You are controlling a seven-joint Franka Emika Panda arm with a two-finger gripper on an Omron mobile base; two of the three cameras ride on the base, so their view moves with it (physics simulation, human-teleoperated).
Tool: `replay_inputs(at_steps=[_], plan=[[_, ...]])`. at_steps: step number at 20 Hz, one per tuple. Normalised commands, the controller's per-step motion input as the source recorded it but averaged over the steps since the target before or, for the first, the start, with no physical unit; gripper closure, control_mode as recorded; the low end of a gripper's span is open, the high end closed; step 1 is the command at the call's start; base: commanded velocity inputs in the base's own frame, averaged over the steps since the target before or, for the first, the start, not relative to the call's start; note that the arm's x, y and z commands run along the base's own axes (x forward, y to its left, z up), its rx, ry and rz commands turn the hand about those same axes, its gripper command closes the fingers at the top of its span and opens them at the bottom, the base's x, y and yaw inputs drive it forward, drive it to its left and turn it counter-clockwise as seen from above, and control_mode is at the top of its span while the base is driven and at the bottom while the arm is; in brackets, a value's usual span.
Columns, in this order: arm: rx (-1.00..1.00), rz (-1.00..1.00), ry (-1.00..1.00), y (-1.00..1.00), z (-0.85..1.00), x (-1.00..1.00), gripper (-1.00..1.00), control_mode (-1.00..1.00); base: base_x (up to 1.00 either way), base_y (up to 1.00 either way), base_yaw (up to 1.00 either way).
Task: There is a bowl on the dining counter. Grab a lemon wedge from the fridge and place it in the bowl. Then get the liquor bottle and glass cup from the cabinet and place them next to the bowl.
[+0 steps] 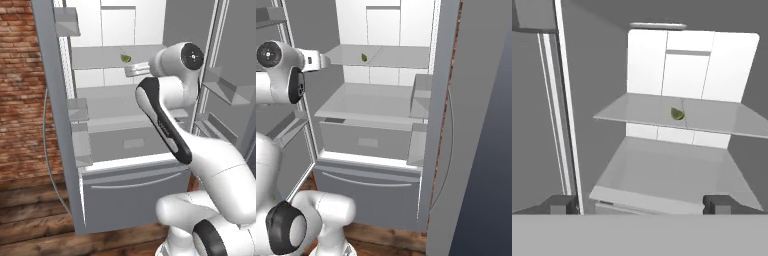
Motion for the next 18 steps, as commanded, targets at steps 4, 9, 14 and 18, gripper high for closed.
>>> replay_inputs(at_steps=[4, 9, 14, 18], plan=[[-0.06, -0.35, 0.00, -0.67, 0.00, -0.71, -1.00, -1.00, 0.00, 0.00, 0.00], [0.00, -0.27, 0.00, -0.45, 0.00, -0.88, -1.00, -1.00, 0.00, 0.00, 0.00], [0.06, -0.03, 0.13, -0.05, 0.00, -0.73, -1.00, -1.00, 0.00, 0.00, 0.00], [0.16, 0.00, 0.20, 0.00, 0.00, -0.78, -1.00, -1.00, 0.00, 0.00, 0.00]])
